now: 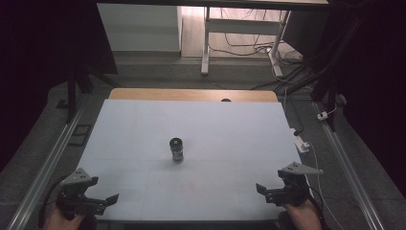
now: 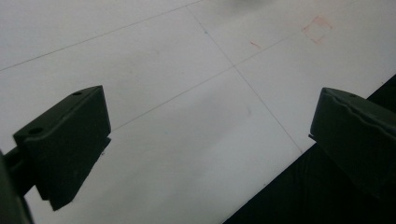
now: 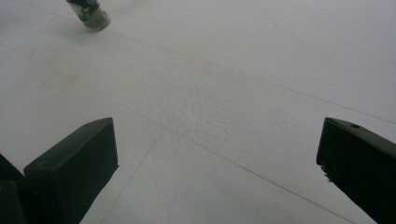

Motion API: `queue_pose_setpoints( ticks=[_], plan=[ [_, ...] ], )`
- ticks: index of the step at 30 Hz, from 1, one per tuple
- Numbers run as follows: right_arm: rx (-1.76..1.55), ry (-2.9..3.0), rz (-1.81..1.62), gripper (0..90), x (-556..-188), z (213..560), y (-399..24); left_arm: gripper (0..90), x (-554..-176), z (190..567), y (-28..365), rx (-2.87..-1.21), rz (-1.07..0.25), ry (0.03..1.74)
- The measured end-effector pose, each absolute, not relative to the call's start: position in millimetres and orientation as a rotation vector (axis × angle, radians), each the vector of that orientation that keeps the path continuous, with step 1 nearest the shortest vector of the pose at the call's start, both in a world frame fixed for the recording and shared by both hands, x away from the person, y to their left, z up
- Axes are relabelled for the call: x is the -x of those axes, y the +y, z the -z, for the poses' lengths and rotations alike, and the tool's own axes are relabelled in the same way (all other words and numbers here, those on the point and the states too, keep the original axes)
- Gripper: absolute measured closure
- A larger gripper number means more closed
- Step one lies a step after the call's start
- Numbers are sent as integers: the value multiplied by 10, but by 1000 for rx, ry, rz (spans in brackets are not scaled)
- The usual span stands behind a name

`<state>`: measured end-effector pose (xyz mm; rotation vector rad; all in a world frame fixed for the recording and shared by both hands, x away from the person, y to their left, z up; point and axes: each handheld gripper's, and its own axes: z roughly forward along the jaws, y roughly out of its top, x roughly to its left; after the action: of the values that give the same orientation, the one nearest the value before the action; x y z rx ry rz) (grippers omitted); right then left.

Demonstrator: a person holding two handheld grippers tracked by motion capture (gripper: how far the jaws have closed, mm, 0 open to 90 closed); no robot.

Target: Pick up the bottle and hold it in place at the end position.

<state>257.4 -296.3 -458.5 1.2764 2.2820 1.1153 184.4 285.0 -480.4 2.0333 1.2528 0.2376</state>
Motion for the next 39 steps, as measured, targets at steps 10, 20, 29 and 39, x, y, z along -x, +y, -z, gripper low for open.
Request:
queue_pose_setpoints(
  ticks=[10,20,29,39],
  plan=[
    [-1275,2288,-1115,0,-2574,4582,-2963,0,-1837,4784,2843,-2015,-266,1232],
    [-1267,2299,-1109,0,-2577,4588,-2953,0,-1865,4760,2804,-2008,-280,1180],
    [-1259,2312,-1094,0,-2578,4590,-2937,0,-1942,4750,2760,-2013,-253,1114],
    [-1257,2325,-1089,0,-2581,4593,-2932,0,-2098,4808,2689,-1996,-217,994]
  ],
)
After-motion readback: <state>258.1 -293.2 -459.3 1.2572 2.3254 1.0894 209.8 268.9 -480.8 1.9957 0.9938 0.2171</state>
